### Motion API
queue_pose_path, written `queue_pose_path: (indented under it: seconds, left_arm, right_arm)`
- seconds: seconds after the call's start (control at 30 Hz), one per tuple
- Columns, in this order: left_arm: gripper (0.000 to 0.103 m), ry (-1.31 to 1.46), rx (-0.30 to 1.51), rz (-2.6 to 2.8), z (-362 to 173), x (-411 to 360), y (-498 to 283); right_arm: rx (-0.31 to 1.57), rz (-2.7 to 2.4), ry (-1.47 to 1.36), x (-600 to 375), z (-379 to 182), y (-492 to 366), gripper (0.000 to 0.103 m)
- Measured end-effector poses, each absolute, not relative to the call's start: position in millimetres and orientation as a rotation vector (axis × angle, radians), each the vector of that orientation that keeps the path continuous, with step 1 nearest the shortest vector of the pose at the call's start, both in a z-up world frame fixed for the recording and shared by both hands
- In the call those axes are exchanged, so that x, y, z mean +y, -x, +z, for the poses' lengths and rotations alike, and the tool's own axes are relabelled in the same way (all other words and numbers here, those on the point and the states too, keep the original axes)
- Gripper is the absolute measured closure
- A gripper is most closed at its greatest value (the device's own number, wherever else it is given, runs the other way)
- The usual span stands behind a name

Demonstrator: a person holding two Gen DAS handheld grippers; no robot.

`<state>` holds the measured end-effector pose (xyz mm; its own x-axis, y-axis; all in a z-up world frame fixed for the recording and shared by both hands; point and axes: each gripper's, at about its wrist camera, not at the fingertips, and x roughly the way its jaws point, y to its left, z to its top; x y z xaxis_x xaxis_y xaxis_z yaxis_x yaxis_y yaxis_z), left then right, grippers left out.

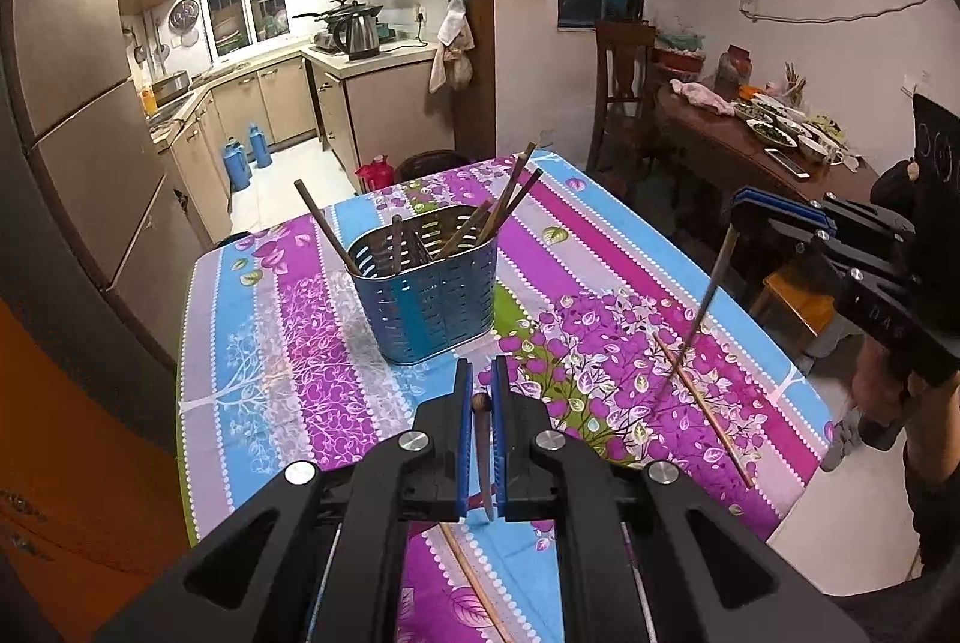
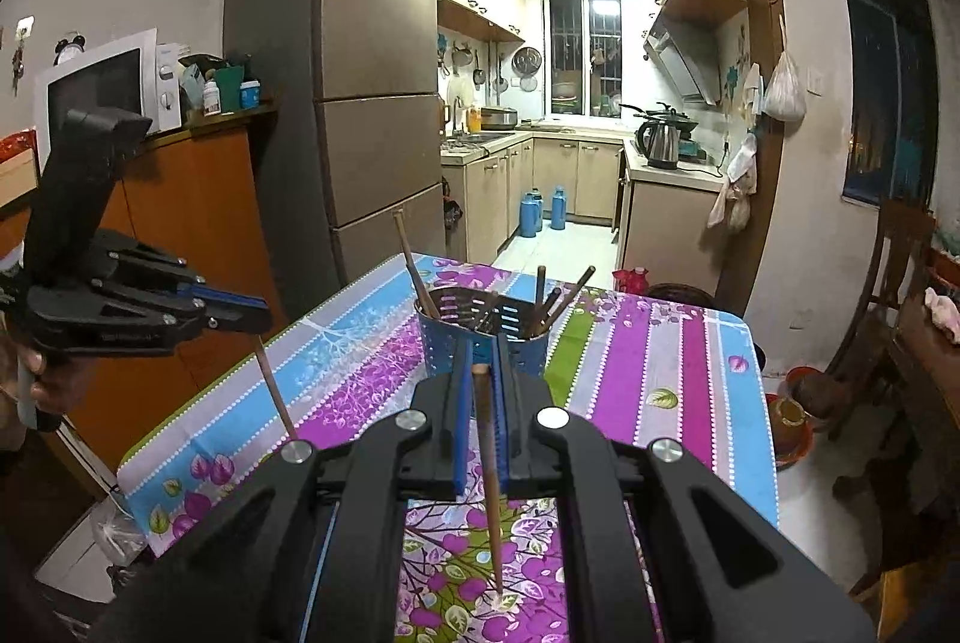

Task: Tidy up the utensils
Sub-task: 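Lift the left tool's chopstick over the blue holder while the right tool carries its chopstick there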

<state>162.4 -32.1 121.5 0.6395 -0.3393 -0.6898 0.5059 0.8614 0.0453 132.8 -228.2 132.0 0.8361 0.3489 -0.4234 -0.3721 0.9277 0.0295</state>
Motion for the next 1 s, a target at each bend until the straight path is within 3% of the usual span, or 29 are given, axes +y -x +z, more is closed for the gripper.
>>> queue_pose_path:
  seconds: [0.47, 1.0]
  left_arm:
    - [0.096, -0.229, 0.647, -0.447, 154, -23, -162]
    - [0.096, -0.209, 0.413, -0.351, 297, -23, -203]
  right_arm:
    - [0.414, 0.406, 0.038, -222, 152, -137, 0.098]
    - [0.233, 0.375, 0.037, -208, 269, -180, 0.098]
